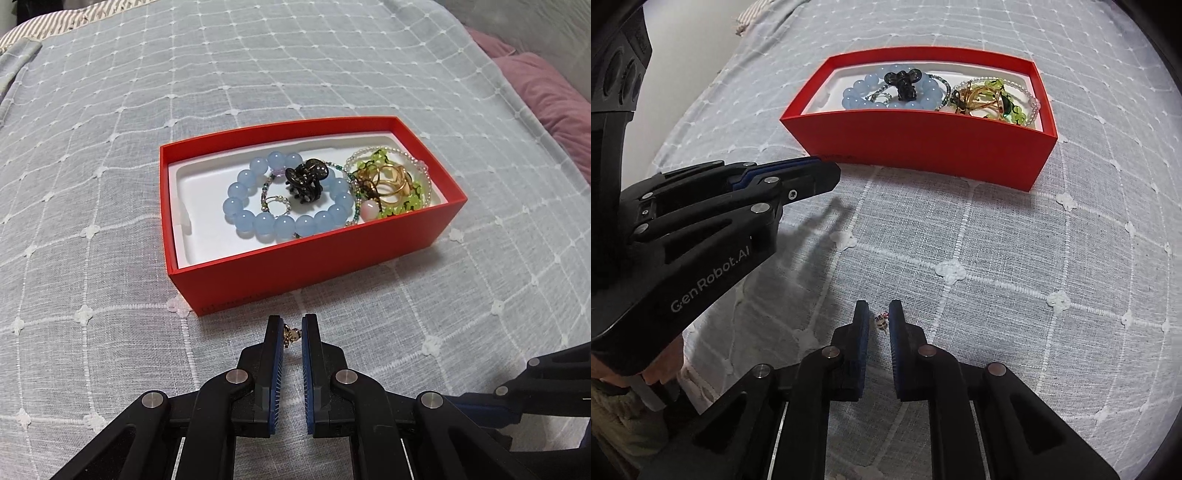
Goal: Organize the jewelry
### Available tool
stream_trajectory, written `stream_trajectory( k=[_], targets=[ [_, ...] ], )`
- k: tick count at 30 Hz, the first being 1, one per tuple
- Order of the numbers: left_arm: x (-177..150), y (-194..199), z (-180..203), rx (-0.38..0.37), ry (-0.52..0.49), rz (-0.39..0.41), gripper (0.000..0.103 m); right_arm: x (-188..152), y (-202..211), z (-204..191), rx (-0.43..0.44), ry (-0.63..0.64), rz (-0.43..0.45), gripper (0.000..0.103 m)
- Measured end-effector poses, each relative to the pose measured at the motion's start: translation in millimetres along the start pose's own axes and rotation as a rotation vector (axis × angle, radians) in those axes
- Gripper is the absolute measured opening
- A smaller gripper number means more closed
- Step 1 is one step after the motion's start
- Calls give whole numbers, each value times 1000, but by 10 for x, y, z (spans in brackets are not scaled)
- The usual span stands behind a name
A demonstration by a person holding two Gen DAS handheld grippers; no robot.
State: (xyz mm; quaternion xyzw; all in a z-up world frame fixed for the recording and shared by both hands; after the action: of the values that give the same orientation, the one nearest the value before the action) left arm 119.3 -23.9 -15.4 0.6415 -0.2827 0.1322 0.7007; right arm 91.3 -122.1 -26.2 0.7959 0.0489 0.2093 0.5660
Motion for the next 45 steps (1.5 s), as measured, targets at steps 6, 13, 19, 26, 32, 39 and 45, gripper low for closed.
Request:
stream_trajectory(
  k=[6,13,19,26,32,39,45],
  targets=[
    [-7,5,2,-1,-4,0,5,9,-38,-29,-7,7,-1,7],
    [-4,26,-12,-2,5,5,5,37,-7,-16,-2,2,15,6],
    [3,60,-20,-6,12,15,5,53,44,10,11,-7,23,6],
    [28,145,-22,-20,19,47,5,104,271,149,46,-31,82,6],
    [62,239,-51,-37,37,84,5,119,408,197,64,-32,114,6],
    [147,389,-87,-55,58,144,5,204,580,239,83,-48,169,6],
    [240,453,-187,-89,115,173,5,378,777,314,119,-91,257,6]
  ],
)
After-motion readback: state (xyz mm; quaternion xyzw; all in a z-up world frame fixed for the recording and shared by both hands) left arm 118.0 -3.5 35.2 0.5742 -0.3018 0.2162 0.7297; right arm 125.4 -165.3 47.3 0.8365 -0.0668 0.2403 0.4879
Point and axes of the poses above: each gripper's, at about its wrist camera, not at the fingertips, and y roughly against the way its jaws point, z to its right, x to its top, the point moved 2 cm from there along -y, roughly the way its jaws point, and after that the axes turned 8 degrees about -y, right-handed, at the moved point
